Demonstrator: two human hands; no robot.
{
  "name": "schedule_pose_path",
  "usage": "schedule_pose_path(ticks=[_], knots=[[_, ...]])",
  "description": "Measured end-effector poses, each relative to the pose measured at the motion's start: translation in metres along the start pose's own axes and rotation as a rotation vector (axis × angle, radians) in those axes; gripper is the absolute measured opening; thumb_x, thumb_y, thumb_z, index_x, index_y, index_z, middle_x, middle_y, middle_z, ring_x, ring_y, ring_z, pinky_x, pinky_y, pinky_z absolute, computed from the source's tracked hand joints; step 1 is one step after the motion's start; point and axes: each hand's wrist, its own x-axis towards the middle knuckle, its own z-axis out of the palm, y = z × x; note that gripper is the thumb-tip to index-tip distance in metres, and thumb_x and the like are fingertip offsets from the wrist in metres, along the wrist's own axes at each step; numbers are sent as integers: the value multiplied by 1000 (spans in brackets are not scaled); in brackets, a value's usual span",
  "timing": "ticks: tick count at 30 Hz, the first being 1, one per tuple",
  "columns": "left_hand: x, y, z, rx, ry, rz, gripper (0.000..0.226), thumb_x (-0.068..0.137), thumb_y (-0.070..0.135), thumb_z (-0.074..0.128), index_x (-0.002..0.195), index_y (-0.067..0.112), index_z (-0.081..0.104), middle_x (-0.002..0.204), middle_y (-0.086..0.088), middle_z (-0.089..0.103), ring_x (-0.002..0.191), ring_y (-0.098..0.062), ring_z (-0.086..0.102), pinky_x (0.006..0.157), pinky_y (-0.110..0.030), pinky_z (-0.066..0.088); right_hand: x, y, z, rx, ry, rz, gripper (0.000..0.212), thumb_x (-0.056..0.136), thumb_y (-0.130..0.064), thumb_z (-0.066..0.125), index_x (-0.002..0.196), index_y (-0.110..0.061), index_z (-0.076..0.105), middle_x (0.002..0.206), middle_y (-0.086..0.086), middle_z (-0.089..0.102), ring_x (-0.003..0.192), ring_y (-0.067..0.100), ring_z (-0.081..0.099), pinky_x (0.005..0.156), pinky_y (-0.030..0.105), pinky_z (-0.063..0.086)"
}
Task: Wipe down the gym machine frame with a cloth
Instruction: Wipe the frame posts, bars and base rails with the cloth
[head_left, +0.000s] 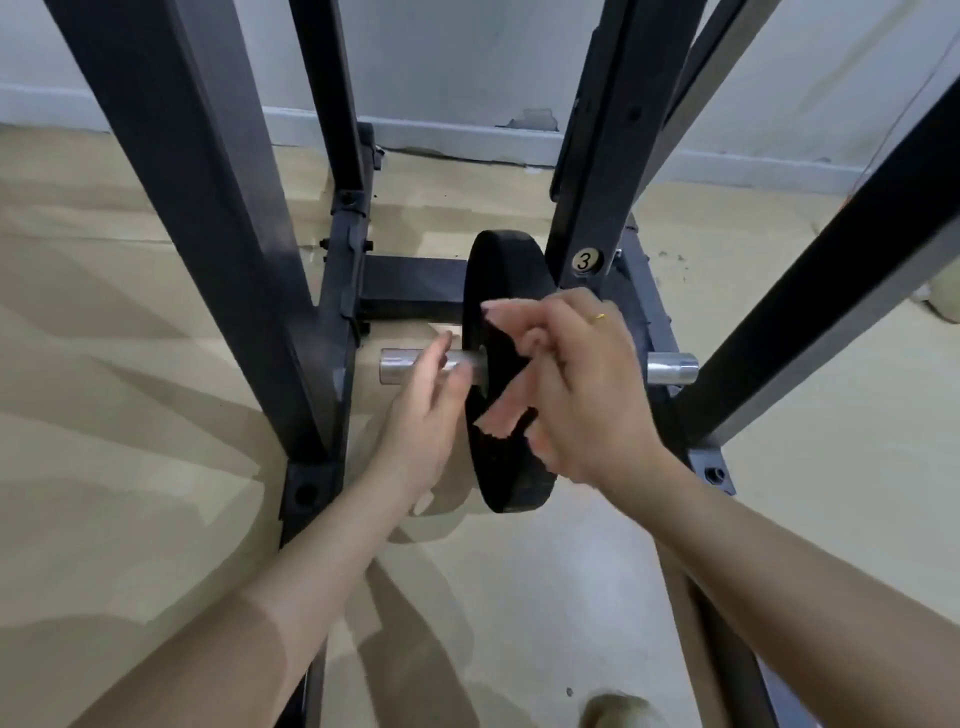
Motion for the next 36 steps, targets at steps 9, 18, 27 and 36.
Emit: schedule_pose_path(ticks=[9,18,27,36], knots=[[9,27,67,780,254,135,110,68,57,73,148,19,7,136,-8,39,111,-27,54,77,-32,48,-8,103,-16,-209,-146,520,65,78,-52,67,125,-16,39,118,6,58,108,28,57,78,36,49],[24,46,74,885,323,-50,88,73,56,69,136,10,28,120,-9,55,104,-29,58,72,-35,44,-3,109,-3,-80,-39,606,44,77,-37,68,97,-18,33,71,-12,44,71,22,55,65,35,47],[20,40,70,864,327,-82,69,76,53,68,120,11,36,101,-4,57,80,-22,53,62,-32,42,-7,136,-13,-66,-43,561,42,75,-39,66,98,-22,35,75,-8,55,69,21,62,70,43,55],[19,43,77,879,371,-136,59,79,46,64,118,11,36,101,-4,57,79,-22,50,61,-31,37,-21,164,-44,-102,62,625,42,74,-40,62,101,-22,35,81,1,64,68,27,64,62,36,52]])
